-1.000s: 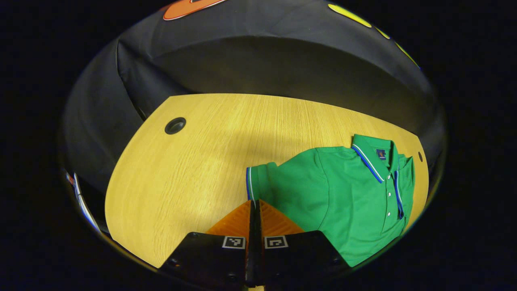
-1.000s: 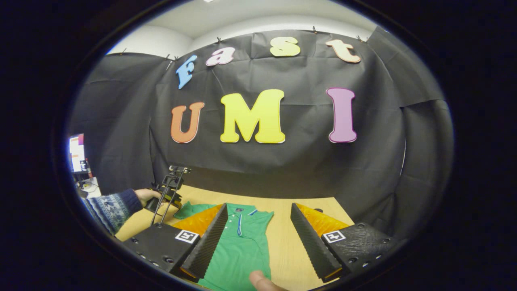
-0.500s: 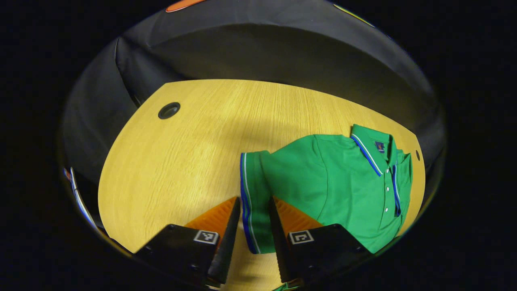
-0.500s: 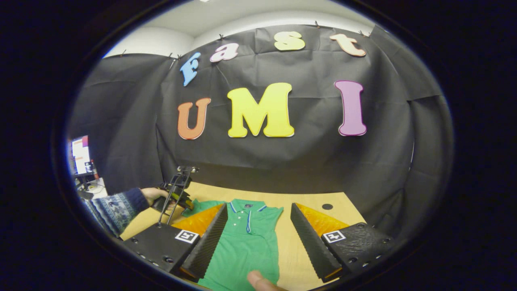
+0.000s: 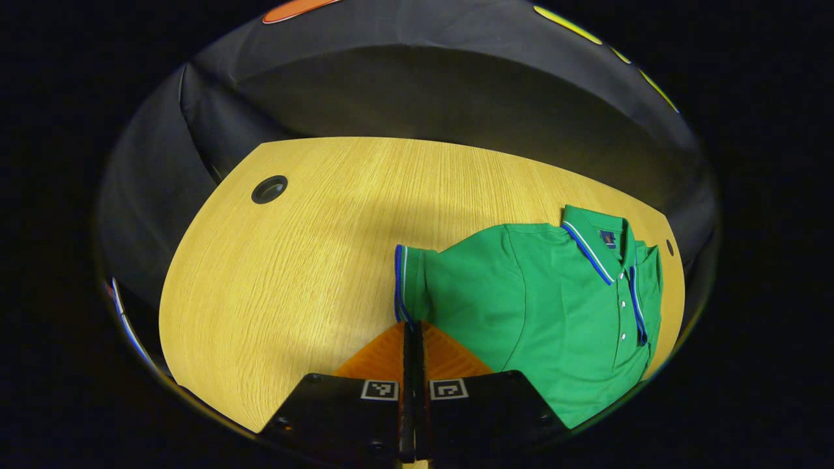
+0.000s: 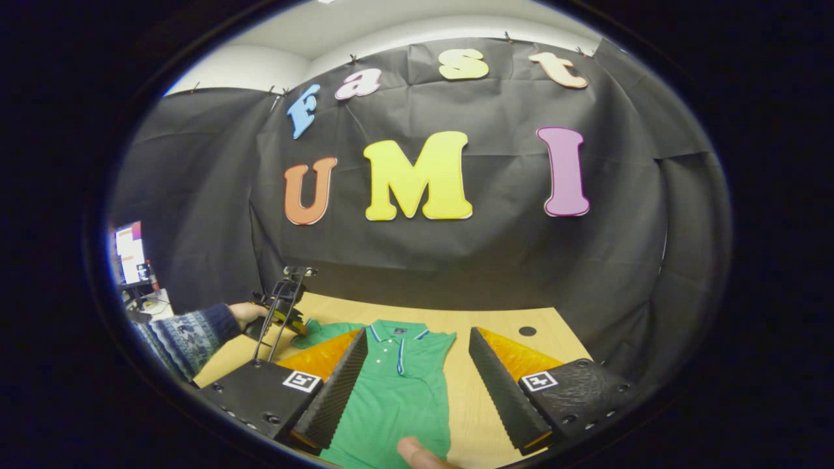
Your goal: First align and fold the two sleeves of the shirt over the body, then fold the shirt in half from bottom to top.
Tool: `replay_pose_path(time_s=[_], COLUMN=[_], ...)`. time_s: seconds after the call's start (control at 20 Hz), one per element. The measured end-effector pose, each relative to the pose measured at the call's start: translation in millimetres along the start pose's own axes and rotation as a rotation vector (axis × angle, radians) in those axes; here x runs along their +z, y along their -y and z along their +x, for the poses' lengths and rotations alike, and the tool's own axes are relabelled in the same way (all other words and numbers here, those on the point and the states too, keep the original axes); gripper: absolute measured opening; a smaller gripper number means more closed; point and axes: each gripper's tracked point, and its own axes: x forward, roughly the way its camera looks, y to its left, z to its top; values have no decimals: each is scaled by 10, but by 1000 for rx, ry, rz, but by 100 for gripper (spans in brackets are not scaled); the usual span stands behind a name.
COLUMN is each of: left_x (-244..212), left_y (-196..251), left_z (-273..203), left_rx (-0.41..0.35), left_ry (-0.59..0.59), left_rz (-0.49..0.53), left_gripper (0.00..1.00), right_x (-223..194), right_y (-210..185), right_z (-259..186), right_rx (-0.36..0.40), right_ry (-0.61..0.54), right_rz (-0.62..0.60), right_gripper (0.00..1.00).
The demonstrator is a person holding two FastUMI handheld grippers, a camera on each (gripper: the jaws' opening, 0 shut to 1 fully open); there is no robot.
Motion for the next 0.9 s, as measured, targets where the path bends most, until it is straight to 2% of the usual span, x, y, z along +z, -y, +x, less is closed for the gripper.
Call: replay_pose_path(time_s=[0.2,0.25,0.45,0.55,0.6,0.9], left_x=[26,78,264,280,269,159], left_y=[196,229,601,791,874,1292], left_z=[-113,-160,-377,-407,-397,-300], left_rx=[-61,-66,-121,-153,-166,-243], left_ry=[12,29,72,68,61,19], left_rz=[-36,-33,11,24,26,11], left_gripper=[0,3,2,0,3,3], right_x=[-24,-30,-47,-78,-85,-168], right_y=[22,35,78,108,119,212], right_z=[-14,-10,-16,-11,-18,17], right_rx=[0,-2,-6,-9,-11,-18], right_ry=[-5,-4,-5,-12,-14,-32], right_rz=[5,9,18,22,24,31], right_gripper=[95,96,96,96,96,96])
